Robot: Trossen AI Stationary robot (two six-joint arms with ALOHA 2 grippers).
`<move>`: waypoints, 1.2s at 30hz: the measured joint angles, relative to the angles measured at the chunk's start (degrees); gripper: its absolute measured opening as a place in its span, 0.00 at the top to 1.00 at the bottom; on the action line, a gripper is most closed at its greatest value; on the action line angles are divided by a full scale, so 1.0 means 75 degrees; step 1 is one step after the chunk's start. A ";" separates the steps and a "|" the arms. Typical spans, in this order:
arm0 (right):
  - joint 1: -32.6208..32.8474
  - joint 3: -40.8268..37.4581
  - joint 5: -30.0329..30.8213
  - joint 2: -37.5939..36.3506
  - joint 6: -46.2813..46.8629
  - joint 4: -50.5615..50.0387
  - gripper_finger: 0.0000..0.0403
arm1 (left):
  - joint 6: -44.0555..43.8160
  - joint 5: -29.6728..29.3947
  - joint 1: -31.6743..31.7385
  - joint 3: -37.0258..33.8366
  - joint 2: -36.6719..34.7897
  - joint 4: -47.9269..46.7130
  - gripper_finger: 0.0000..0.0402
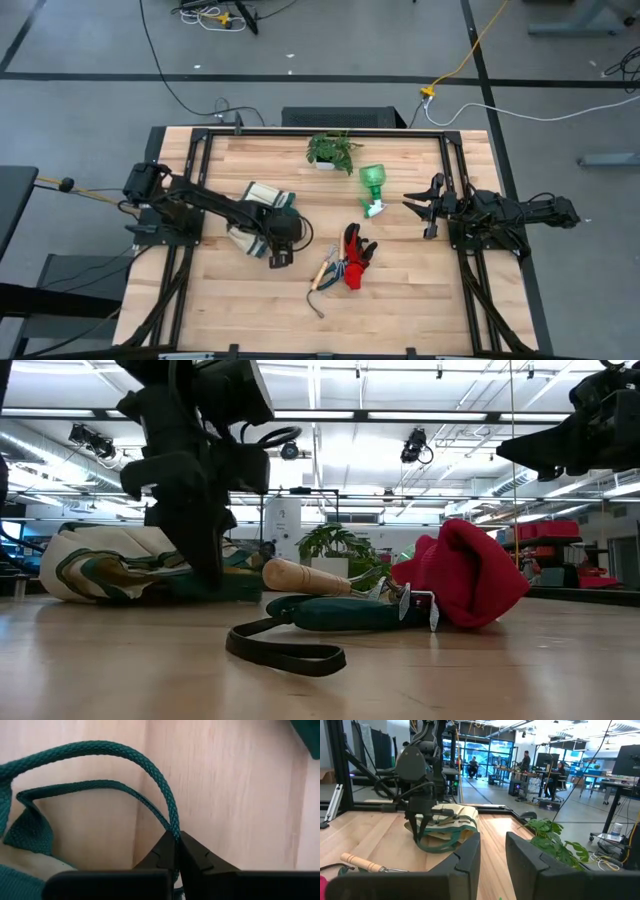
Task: Pick & Place Garden tools in Gardening bag
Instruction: Prepare the white gardening bag
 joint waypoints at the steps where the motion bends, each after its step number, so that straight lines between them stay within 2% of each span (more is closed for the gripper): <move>1: -0.0001 -0.0001 -0.0001 -0.0002 -0.0001 0.0003 0.77 | 0.0003 0.0002 0.0022 0.0092 -0.0017 0.0002 0.97; 9: 0.0001 -0.0002 -0.0003 0.0003 -0.0002 -0.0002 0.77 | 0.0603 -0.0061 0.0106 0.1311 -0.0102 -0.0328 0.97; 22: -0.0001 0.0000 0.0000 0.0003 -0.0002 0.0004 0.77 | 0.1430 -0.0921 0.0350 0.3429 -0.0099 -0.1830 0.97; 26: -0.0001 0.0000 0.0000 0.0003 0.0000 0.0004 0.77 | 0.1428 -0.1058 0.0464 0.3848 -0.0096 -0.2183 0.97; 36: 0.0000 0.0000 0.0000 0.0003 0.0000 0.0004 0.77 | 0.1179 -0.2063 0.0522 0.4602 -0.0096 -0.2820 0.97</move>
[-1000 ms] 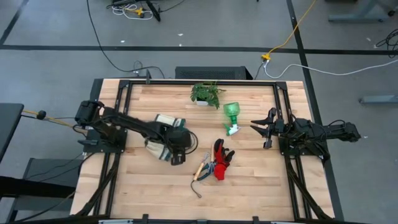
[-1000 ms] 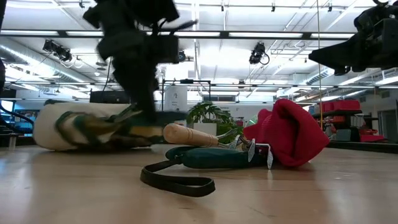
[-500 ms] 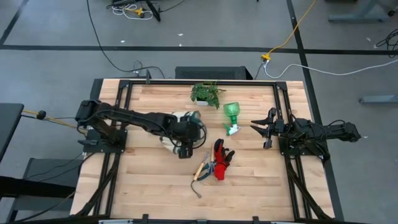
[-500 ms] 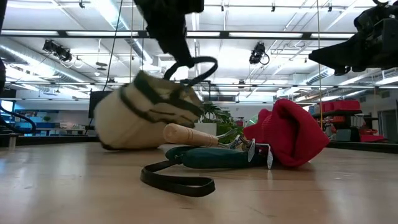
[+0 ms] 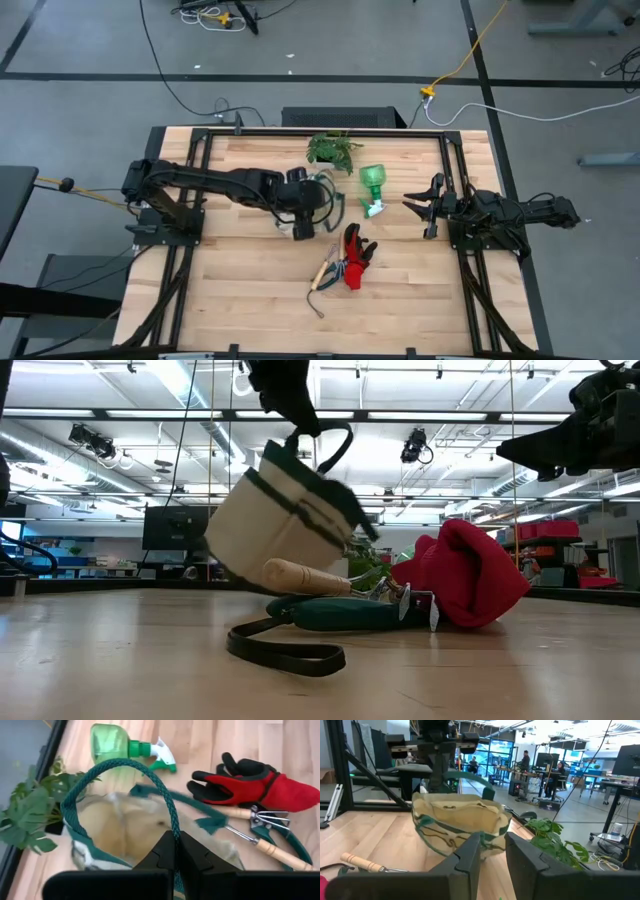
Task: Pick & Place Garden tools in Gardening bag
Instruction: Prepare the white gardening bag
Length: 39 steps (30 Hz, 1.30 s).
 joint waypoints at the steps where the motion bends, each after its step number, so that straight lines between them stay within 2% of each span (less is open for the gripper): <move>1: -0.0001 0.0000 0.0000 0.0000 -0.0002 -0.0001 0.77 | -0.0040 -0.0040 0.0000 0.0034 0.0000 0.0005 0.97; 11: -0.0001 -0.0001 0.0000 0.0000 0.0000 0.0000 0.77 | -0.0708 -0.0296 0.0000 0.0074 0.0000 -0.0195 0.97; 20: -0.0001 0.0001 -0.0003 0.0000 0.0000 0.0003 0.77 | -0.0709 -0.0513 -0.0183 0.0068 -0.0280 0.0072 0.97; 24: -0.0001 -0.0001 -0.0003 0.0003 -0.0002 -0.0004 0.77 | -0.0771 -0.0646 -0.0182 0.0063 -0.0414 -0.0199 0.97; 39: -0.0001 -0.0001 0.0002 0.0003 0.0000 -0.0002 0.77 | -0.1170 -0.0744 -0.0149 -0.0664 -0.0443 -0.0392 0.97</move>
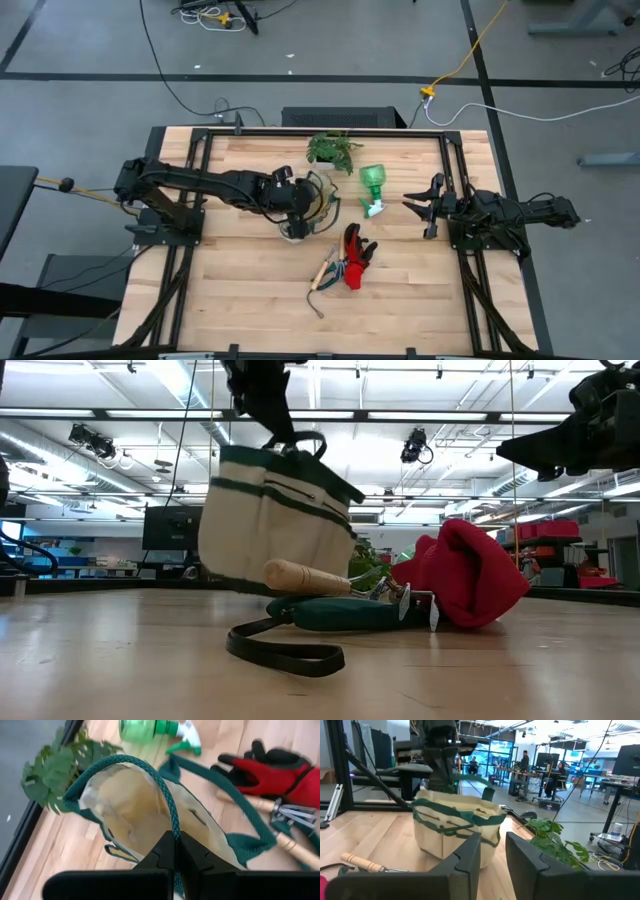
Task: Pick & Place Garden tools in Gardening bag
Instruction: Prepare the white gardening bag
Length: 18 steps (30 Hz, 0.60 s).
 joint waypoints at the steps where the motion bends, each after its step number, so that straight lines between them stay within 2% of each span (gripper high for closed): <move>1: 0.0000 0.0003 -0.0003 0.0000 -0.0002 0.0001 0.77 | 0.0000 0.0008 -0.0001 -0.0048 0.0000 -0.0012 0.97; 13: 0.0000 0.0000 -0.0003 0.0000 0.0000 0.0034 0.77 | -0.0029 0.0000 -0.0003 -0.0067 0.0000 -0.0273 0.97; 16: 0.0000 0.0000 -0.0010 0.0000 0.0055 0.0379 0.77 | -0.0032 -0.0060 -0.0003 -0.0067 0.0000 -0.0276 0.97; 18: 0.0000 0.0000 -0.0023 0.0000 0.0508 0.0879 0.77 | -0.0032 -0.0108 -0.0003 -0.0067 0.0000 -0.0278 0.97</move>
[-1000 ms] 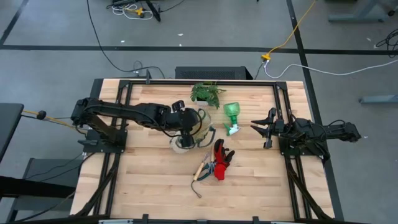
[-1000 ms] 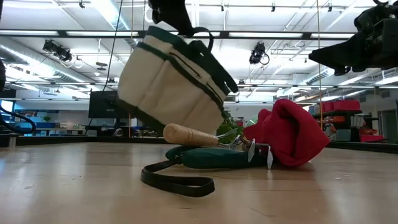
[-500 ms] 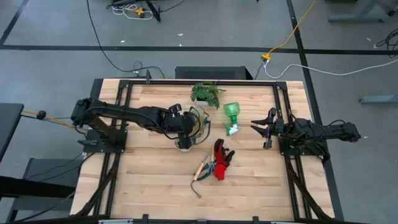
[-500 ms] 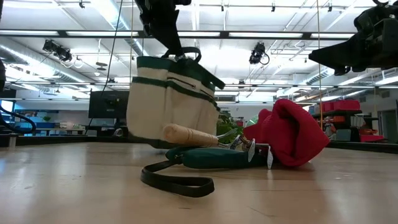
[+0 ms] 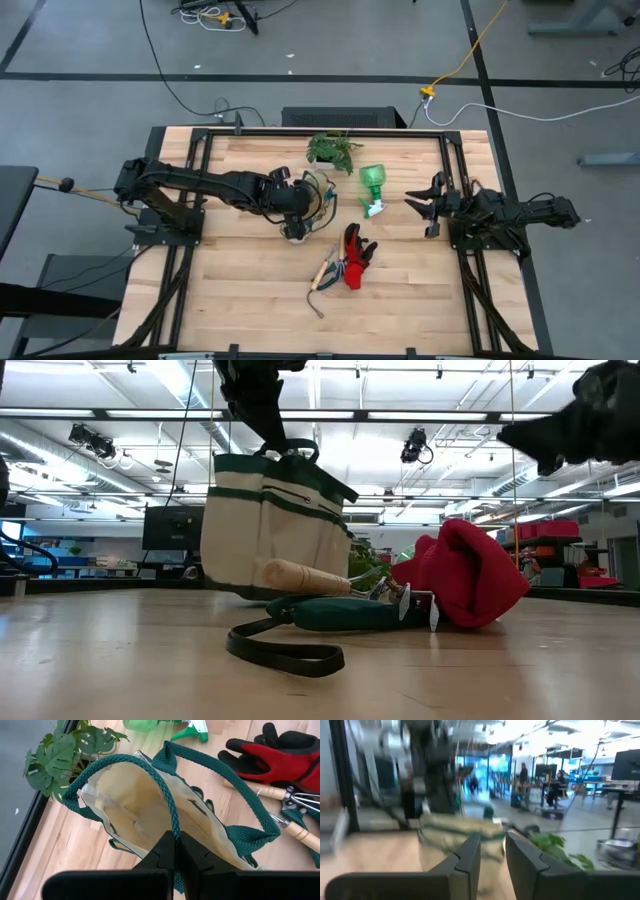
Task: Pick & Place Garden tools in Gardening bag
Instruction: Prepare the white gardening bag
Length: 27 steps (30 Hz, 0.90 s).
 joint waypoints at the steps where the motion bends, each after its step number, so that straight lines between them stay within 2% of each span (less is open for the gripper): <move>1: 0.0000 0.0001 0.0000 0.0000 0.0359 0.0307 0.77 | 0.0000 -0.0003 0.0000 0.0000 0.0000 0.0000 0.97; 6: 0.0000 0.0001 0.0097 -0.0003 0.2207 0.1890 0.77 | -0.0024 -0.0001 0.0023 0.0000 0.0000 0.0000 0.97; 10: -0.0001 0.0003 0.0577 -0.0003 0.2249 0.2392 0.77 | -0.0134 0.0009 0.0067 0.0000 0.0000 -0.0006 0.96; 27: 0.0000 0.0003 0.0630 -0.0003 0.2558 0.2453 0.77 | -0.0111 0.0023 0.0067 0.0000 0.0000 -0.0034 0.97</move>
